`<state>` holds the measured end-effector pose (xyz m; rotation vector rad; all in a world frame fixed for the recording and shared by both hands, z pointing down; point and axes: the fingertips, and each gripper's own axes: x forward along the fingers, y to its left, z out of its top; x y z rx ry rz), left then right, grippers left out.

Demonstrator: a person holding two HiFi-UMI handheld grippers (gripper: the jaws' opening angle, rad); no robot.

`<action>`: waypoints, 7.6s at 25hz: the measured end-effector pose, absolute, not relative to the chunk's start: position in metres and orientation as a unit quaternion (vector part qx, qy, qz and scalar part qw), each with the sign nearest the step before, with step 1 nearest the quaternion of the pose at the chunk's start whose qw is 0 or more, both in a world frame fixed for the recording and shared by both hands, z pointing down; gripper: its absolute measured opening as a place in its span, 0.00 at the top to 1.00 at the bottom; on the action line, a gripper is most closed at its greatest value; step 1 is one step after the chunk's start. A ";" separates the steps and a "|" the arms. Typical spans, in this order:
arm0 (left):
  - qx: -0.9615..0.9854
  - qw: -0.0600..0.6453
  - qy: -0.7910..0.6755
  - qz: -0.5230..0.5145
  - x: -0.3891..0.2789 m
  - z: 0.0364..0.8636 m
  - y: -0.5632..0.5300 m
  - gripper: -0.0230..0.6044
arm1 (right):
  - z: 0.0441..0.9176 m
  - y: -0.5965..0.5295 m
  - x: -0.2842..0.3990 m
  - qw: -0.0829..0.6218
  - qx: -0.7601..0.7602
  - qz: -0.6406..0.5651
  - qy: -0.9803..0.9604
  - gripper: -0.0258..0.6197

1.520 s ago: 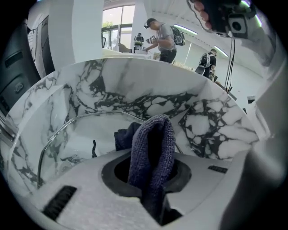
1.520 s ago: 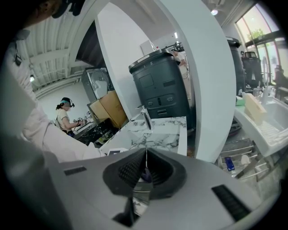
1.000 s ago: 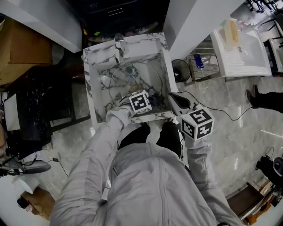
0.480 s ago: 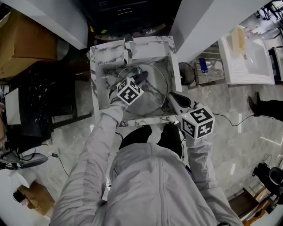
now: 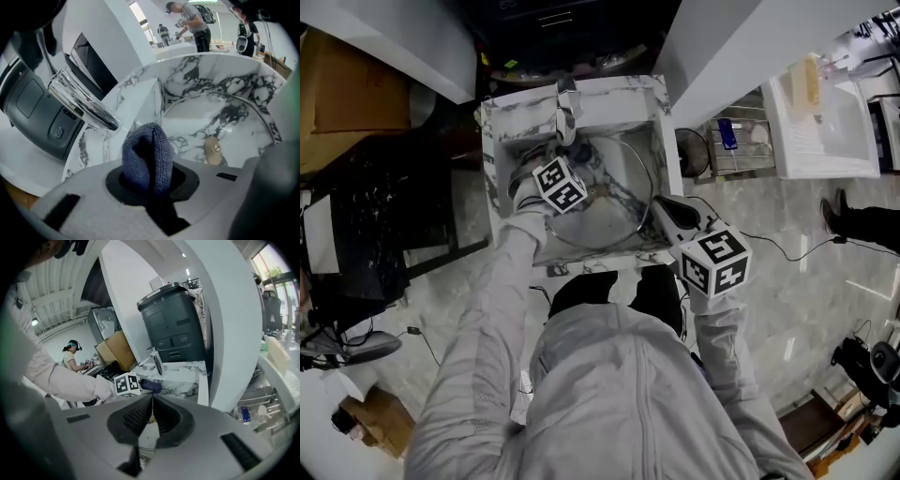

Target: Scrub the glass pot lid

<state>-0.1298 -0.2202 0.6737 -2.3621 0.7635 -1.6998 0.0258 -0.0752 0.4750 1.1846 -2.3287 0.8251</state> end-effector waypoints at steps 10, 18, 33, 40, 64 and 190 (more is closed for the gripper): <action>-0.776 0.049 0.229 -0.585 -0.134 0.709 -0.217 0.84 | 0.488 -0.085 0.023 0.210 0.417 0.310 -0.828 0.91; -0.786 0.019 0.204 -0.583 -0.122 0.716 -0.200 0.84 | 0.489 -0.086 0.020 0.214 0.414 0.310 -0.829 0.91; -0.820 -0.109 0.151 -0.541 -0.093 0.724 -0.138 0.84 | 0.484 -0.067 0.024 0.211 0.421 0.304 -0.828 0.91; -0.820 -0.098 0.129 -0.549 -0.086 0.724 -0.112 0.84 | 0.482 -0.052 0.027 0.207 0.422 0.299 -0.830 0.91; -0.842 -0.146 -0.055 -0.516 -0.038 0.705 -0.013 0.85 | 0.478 -0.018 0.039 0.190 0.443 0.293 -0.826 0.91; -0.753 0.017 0.155 -0.640 -0.181 0.674 -0.146 0.85 | 0.487 -0.045 0.009 0.204 0.377 0.305 -0.851 0.91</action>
